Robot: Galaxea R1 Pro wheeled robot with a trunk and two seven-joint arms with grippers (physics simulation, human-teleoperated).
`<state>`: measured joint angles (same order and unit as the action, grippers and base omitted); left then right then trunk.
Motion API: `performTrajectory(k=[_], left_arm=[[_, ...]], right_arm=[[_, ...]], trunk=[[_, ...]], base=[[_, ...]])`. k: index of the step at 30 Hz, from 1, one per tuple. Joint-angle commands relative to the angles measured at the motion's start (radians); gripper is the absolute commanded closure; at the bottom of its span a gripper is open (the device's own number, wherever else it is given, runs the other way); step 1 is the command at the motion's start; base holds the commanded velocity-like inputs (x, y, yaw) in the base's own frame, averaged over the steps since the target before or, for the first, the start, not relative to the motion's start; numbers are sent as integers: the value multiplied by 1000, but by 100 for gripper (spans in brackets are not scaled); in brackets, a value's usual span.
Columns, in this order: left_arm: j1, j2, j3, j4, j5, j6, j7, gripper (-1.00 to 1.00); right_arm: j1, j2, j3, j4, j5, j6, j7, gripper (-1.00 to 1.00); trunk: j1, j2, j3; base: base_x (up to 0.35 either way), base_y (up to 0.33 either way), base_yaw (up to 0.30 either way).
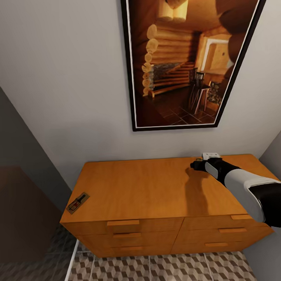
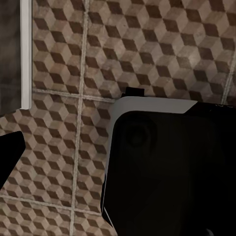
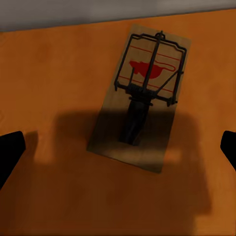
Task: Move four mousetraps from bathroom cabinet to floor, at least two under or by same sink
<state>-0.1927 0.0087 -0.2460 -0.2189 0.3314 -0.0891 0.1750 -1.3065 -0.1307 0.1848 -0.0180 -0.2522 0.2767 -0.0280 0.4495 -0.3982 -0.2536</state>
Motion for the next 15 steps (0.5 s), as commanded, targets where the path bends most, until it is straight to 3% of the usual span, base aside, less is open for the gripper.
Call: performTrajectory(k=[1,15], left_arm=[[-1,0,-9,0,9,-3,4,-100],[-1,0,-9,0,9,-3,4,-100]], right_arm=[[0,0,9,-2,-10,6,4,-100],[0,-1,8,-2,-9,-3,35,-100]], trunk=[[1,-2,-2],[1,-2,-2]], base=[[0,0,-6],[0,0,-1]])
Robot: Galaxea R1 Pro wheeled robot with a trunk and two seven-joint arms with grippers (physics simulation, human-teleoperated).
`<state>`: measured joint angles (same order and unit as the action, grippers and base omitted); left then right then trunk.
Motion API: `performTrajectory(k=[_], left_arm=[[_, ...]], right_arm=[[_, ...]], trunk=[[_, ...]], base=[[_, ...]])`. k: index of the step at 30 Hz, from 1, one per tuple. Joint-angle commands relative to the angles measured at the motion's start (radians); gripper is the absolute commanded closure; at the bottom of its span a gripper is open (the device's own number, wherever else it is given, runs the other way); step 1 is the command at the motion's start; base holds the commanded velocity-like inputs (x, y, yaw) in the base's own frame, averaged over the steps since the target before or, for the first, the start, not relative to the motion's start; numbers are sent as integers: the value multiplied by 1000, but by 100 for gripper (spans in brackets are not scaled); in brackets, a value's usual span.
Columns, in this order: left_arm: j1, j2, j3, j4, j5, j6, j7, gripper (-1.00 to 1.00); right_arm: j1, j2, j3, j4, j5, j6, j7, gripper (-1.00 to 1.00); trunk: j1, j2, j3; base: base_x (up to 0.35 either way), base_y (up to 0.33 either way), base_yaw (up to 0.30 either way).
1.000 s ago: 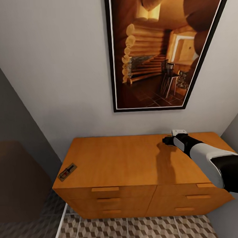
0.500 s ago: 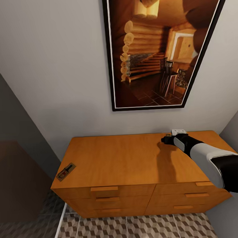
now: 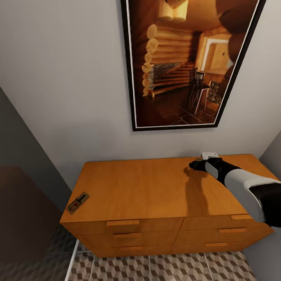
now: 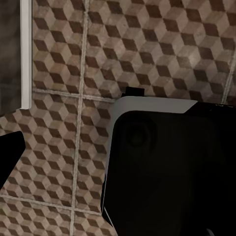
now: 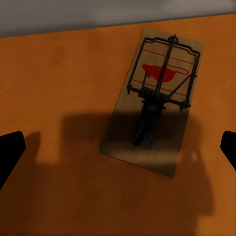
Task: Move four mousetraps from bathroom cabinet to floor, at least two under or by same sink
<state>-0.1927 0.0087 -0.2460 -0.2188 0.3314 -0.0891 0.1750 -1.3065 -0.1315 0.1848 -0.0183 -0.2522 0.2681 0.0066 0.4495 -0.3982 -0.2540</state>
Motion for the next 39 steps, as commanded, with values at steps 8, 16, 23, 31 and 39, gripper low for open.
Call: performTrajectory(k=[8,16,23,31,39], left_arm=[[0,0,-9,0,9,-3,5,-100],[-1,0,-9,0,9,-3,5,-100],[-1,0,-9,0,9,-3,5,-100],[-1,0,-9,1,9,-3,5,-100],[-1,0,-9,1,9,-3,5,-100]], right_arm=[[0,0,9,-2,-9,5,2,-100],[0,-1,9,-2,-9,5,3,-100],[0,-8,9,-2,-9,5,8,-100],[0,-32,9,-2,-9,4,43,-100],[1,-41,9,-2,-9,3,60,-100]], trunk=[[1,-2,-2],[1,-2,-2],[1,-2,-2],[1,-2,-2],[1,-2,-2]], base=[[0,0,0],[0,0,0],[0,0,0],[0,0,0],[0,0,0]])
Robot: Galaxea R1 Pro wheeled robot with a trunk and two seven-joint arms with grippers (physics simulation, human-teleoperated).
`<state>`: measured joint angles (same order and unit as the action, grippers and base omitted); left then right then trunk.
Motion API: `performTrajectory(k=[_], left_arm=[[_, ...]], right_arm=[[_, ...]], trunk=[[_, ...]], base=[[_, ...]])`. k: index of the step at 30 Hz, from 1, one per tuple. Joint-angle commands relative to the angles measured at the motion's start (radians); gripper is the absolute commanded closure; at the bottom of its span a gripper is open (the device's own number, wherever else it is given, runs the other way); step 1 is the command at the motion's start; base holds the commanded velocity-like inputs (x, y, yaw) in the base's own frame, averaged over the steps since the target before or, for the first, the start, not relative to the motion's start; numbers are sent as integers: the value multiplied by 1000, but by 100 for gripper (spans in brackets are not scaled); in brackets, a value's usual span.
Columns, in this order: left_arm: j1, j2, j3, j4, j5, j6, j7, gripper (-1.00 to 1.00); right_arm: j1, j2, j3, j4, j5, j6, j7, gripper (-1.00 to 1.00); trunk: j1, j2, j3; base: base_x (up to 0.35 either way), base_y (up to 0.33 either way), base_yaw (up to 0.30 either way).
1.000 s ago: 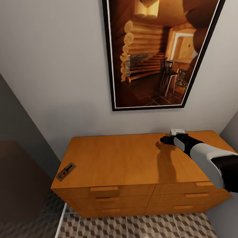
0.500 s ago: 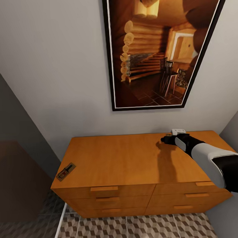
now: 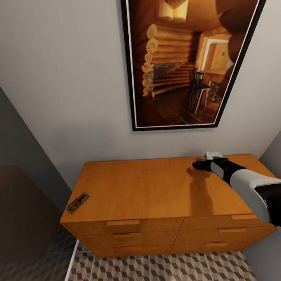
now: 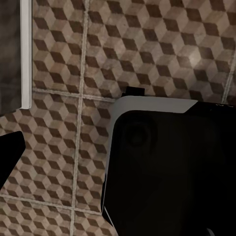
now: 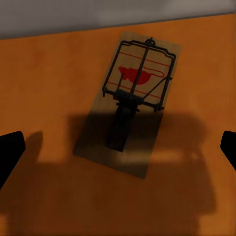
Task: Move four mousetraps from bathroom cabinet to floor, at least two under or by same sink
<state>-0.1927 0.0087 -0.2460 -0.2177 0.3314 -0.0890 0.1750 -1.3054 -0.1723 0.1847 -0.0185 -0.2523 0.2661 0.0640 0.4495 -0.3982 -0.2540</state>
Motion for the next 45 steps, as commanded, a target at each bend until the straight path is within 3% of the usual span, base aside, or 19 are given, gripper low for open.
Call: performTrajectory(k=[1,17,45], left_arm=[[-1,1,-9,0,9,-3,5,-100],[-1,1,-9,0,9,-3,5,-100],[-1,1,-9,0,9,-3,5,-100]], right_arm=[[0,-1,9,-1,-9,5,3,-100],[3,-1,9,-1,-9,5,5,-100],[3,1,9,-1,-10,4,4,-100]], trunk=[[1,-2,-2],[1,-2,-3],[1,-2,-24]], base=[[0,0,0],[0,0,0],[10,0,0]])
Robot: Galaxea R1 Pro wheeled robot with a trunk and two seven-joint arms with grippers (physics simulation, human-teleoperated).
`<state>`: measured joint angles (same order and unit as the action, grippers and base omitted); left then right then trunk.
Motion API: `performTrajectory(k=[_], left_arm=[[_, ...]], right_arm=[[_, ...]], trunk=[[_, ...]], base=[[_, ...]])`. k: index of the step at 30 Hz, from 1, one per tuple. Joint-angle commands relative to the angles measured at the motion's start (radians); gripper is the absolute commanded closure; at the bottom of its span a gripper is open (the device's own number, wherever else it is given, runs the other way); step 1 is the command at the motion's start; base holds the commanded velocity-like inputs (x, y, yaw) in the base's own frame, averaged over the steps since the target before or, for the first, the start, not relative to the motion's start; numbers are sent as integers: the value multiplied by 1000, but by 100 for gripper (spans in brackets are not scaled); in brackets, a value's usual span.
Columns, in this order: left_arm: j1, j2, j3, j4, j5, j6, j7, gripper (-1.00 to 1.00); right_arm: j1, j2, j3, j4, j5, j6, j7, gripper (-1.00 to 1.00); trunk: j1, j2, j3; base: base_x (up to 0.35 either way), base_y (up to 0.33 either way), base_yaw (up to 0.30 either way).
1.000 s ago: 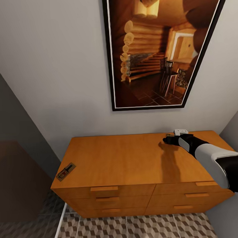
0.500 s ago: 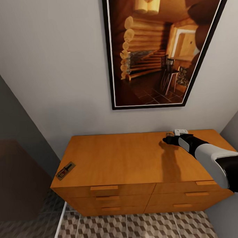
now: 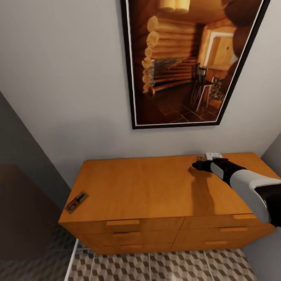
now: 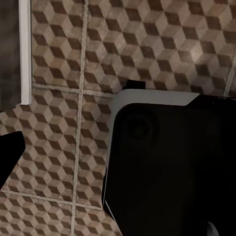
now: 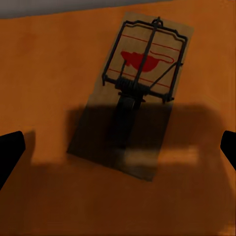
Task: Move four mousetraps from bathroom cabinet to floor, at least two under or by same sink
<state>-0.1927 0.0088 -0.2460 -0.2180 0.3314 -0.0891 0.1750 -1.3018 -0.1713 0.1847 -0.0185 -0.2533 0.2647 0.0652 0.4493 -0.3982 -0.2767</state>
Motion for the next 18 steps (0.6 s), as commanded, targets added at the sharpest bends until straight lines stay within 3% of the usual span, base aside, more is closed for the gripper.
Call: performTrajectory(k=[1,7,18], left_arm=[[-1,0,-9,0,9,-3,5,-100],[-1,0,-9,0,9,-3,5,-100],[-1,0,-9,0,9,-3,5,-100]], right_arm=[[-1,0,9,-1,-9,5,2,-100],[-1,0,9,-1,-8,5,2,-100],[-1,0,9,-1,-8,5,2,-100]], trunk=[[1,-2,-2],[1,-2,-2],[1,-2,-2]], base=[[130,0,0],[149,0,0],[27,0,0]])
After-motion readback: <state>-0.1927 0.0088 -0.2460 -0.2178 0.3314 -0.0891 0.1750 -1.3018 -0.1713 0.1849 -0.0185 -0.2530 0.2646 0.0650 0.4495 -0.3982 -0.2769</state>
